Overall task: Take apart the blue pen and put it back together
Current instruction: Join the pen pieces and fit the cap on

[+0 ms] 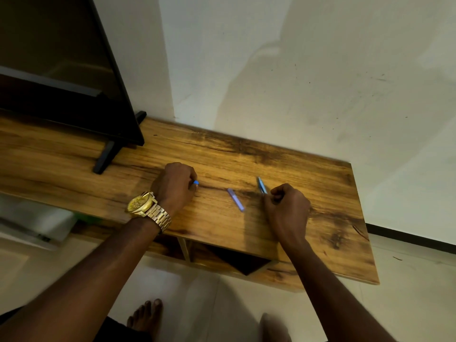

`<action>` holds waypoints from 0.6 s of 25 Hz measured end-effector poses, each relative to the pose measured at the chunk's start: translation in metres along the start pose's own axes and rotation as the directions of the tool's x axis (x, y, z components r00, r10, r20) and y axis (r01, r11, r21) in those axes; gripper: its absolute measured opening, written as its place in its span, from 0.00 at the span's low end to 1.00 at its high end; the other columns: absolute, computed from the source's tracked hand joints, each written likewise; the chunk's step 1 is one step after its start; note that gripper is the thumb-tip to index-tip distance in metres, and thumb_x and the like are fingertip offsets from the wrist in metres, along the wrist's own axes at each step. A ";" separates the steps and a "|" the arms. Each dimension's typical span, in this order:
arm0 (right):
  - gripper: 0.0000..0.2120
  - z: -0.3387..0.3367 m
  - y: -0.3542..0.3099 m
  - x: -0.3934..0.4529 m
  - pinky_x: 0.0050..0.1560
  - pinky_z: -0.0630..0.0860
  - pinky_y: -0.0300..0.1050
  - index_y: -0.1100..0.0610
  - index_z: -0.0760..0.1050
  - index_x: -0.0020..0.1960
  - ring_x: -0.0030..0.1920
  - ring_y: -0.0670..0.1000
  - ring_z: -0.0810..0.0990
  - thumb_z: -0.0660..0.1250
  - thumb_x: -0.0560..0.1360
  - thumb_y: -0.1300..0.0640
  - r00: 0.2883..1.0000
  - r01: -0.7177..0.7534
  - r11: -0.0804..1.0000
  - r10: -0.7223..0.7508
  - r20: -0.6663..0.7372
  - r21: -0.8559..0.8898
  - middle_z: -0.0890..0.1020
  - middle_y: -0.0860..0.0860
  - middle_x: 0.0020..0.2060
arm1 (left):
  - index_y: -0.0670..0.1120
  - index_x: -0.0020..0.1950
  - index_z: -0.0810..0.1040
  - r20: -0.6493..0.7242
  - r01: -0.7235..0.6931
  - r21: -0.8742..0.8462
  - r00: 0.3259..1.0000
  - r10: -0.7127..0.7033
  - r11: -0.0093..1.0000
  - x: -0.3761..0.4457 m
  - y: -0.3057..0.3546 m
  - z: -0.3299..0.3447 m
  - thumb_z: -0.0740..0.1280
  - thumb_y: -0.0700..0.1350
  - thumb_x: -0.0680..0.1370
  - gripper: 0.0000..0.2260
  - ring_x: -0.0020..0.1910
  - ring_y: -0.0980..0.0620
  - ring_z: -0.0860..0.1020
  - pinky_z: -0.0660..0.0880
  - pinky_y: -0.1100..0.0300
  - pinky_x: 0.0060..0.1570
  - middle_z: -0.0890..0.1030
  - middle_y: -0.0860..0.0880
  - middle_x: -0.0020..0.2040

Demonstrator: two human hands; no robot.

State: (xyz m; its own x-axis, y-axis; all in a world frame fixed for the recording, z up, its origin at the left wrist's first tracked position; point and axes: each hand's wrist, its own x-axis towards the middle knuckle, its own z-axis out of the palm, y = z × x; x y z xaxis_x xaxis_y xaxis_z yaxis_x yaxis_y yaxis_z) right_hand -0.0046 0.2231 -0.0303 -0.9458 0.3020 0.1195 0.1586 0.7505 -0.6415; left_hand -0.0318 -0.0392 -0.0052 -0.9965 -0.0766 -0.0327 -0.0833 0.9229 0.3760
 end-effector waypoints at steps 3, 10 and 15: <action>0.10 0.002 -0.014 -0.002 0.48 0.77 0.48 0.57 0.87 0.57 0.52 0.55 0.84 0.77 0.79 0.53 0.984 0.180 0.983 -0.180 -0.003 -0.038 0.86 0.54 0.50 | 0.49 0.58 0.89 -0.018 0.003 0.008 1.000 -0.003 1.000 -0.001 0.004 0.000 0.73 0.47 0.82 0.07 0.58 0.48 0.85 0.83 0.48 0.56 0.88 0.47 0.57; 0.17 0.020 -0.026 -0.023 0.63 0.80 0.53 0.54 0.83 0.68 0.64 0.56 0.80 0.71 0.83 0.48 0.924 0.289 0.947 -0.239 0.300 -0.137 0.84 0.54 0.62 | 0.48 0.48 0.88 -0.034 -0.036 -0.249 0.999 0.028 0.968 -0.001 0.005 0.003 0.80 0.45 0.76 0.03 0.44 0.54 0.86 0.84 0.56 0.48 0.88 0.51 0.43; 0.10 0.021 -0.028 -0.022 0.56 0.81 0.52 0.57 0.83 0.59 0.58 0.56 0.82 0.71 0.83 0.51 0.925 0.285 0.953 -0.244 0.290 -0.105 0.84 0.54 0.57 | 0.50 0.44 0.87 -0.077 -0.100 -0.392 0.994 0.076 0.915 -0.001 0.011 -0.002 0.82 0.45 0.72 0.06 0.36 0.64 0.84 0.77 0.73 0.38 0.86 0.58 0.37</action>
State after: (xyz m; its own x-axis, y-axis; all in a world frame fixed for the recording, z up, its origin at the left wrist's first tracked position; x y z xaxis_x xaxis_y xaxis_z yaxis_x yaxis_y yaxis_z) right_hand 0.0054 0.1832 -0.0313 -0.9961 -0.0744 0.0475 -0.0881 0.8629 -0.4976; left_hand -0.0316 -0.0300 0.0007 -0.9971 -0.0347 0.0673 0.0234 0.7039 0.7099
